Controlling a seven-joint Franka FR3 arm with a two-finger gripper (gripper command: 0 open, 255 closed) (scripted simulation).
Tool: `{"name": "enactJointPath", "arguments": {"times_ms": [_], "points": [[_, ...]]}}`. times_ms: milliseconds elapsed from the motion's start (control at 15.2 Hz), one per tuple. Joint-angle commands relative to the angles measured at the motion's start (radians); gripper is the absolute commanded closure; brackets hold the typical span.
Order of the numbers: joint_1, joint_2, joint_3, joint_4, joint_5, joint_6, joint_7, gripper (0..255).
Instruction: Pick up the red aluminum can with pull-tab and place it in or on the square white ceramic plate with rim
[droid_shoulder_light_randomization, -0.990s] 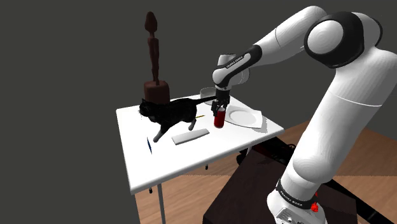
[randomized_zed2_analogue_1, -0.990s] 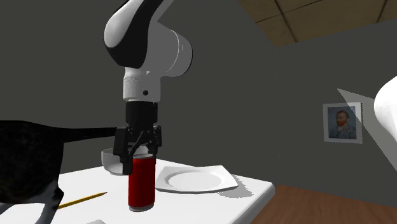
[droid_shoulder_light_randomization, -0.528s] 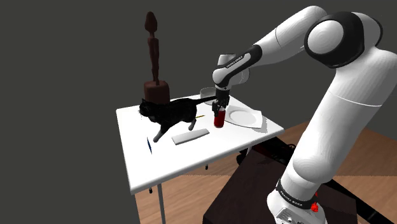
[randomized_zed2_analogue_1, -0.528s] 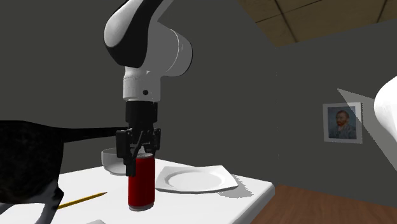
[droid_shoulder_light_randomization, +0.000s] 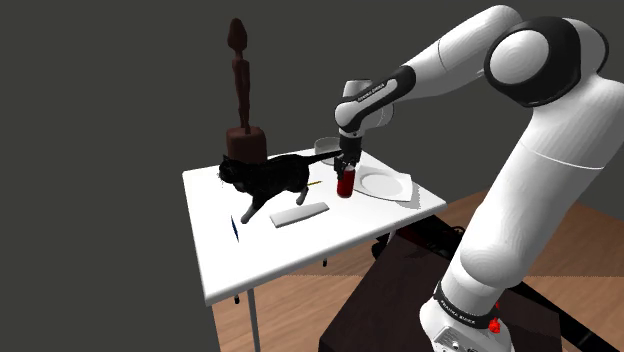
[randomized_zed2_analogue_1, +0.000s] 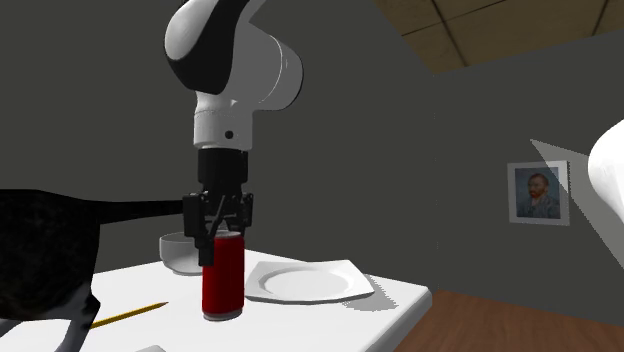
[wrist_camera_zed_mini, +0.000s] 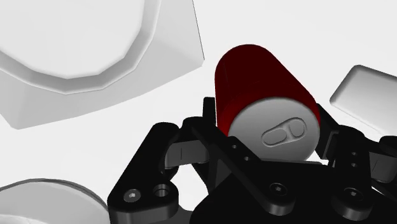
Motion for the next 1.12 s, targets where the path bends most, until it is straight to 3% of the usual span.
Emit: {"name": "enactJointPath", "arguments": {"times_ms": [0, 924, 1056], "points": [[0.000, -0.014, 0.001, 0.013, -0.005, -0.026, 0.004, 255], [0.000, -0.092, 0.011, 0.120, -0.027, -0.208, 0.022, 255], [-0.021, -0.098, -0.017, 0.125, -0.034, -0.218, -0.024, 255]]}}
